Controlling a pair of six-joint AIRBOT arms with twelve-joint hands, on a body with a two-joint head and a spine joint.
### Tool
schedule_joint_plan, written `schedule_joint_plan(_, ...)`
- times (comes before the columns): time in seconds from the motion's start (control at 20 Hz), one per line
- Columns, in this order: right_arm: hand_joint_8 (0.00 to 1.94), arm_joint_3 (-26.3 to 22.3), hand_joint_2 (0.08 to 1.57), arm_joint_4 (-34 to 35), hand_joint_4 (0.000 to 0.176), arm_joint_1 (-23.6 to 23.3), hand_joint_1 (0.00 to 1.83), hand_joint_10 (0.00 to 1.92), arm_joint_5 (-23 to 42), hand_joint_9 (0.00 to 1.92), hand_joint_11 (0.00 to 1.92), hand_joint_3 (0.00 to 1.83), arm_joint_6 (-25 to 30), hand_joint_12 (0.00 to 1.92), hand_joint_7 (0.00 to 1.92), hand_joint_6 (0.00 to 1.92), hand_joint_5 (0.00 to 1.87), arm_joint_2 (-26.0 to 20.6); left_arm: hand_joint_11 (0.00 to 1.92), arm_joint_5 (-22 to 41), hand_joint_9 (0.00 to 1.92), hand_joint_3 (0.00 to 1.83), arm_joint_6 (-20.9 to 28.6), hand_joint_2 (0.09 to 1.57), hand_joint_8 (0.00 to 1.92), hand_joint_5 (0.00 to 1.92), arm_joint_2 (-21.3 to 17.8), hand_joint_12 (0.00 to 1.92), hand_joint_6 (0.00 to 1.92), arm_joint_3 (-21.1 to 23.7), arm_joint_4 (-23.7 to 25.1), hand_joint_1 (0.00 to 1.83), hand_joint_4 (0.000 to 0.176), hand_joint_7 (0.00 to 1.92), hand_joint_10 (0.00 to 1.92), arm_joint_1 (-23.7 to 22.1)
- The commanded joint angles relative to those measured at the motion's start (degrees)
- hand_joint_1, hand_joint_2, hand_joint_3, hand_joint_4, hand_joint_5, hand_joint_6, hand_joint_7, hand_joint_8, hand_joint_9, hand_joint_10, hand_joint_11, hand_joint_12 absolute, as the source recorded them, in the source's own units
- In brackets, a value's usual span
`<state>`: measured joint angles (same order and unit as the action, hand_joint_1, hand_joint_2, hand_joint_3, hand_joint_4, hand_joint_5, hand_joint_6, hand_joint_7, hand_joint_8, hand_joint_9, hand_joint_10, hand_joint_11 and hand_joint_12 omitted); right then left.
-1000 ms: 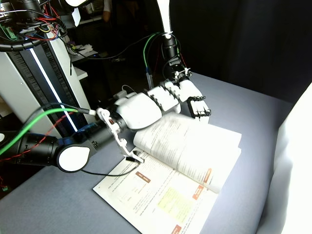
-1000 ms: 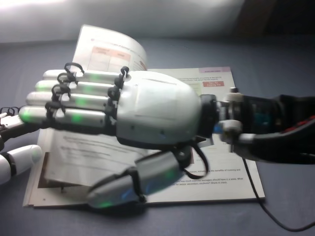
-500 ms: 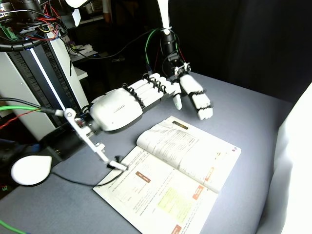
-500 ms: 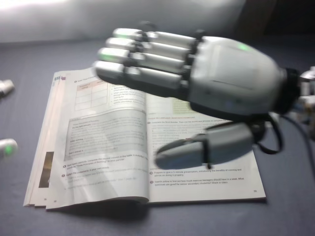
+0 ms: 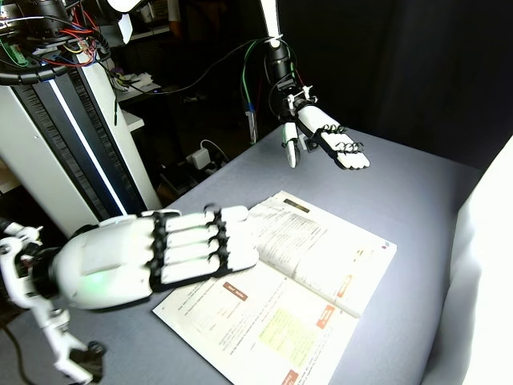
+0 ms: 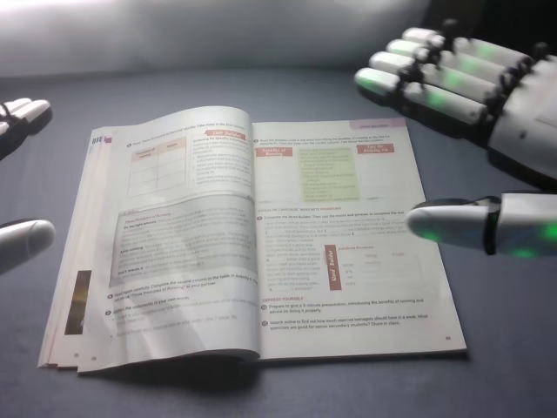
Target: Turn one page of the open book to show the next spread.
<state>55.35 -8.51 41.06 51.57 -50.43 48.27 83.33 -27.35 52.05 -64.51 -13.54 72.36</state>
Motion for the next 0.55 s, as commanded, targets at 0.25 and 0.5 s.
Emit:
schedule_joint_plan(0.25,0.00,-3.7,1.23,12.3,0.000,5.8,0.15,0.00,17.6,0.00,0.00,0.01,-5.6,0.00,0.00,0.00,0.00,-5.1,0.00,11.1,0.00,0.00,0.1,1.29,0.00,0.00,1.0,0.00,0.00,-0.6,-1.0,0.29,0.012,0.00,0.00,-2.8)
schedule_joint_plan(0.5,0.02,-6.0,1.33,15.4,0.075,10.2,0.31,0.07,26.3,0.18,0.00,0.00,-5.7,0.99,0.08,0.00,0.00,-8.3,0.00,13.2,0.00,0.01,0.1,1.33,0.00,0.00,1.8,0.00,0.00,-1.1,0.5,0.42,0.079,0.00,0.00,-5.6)
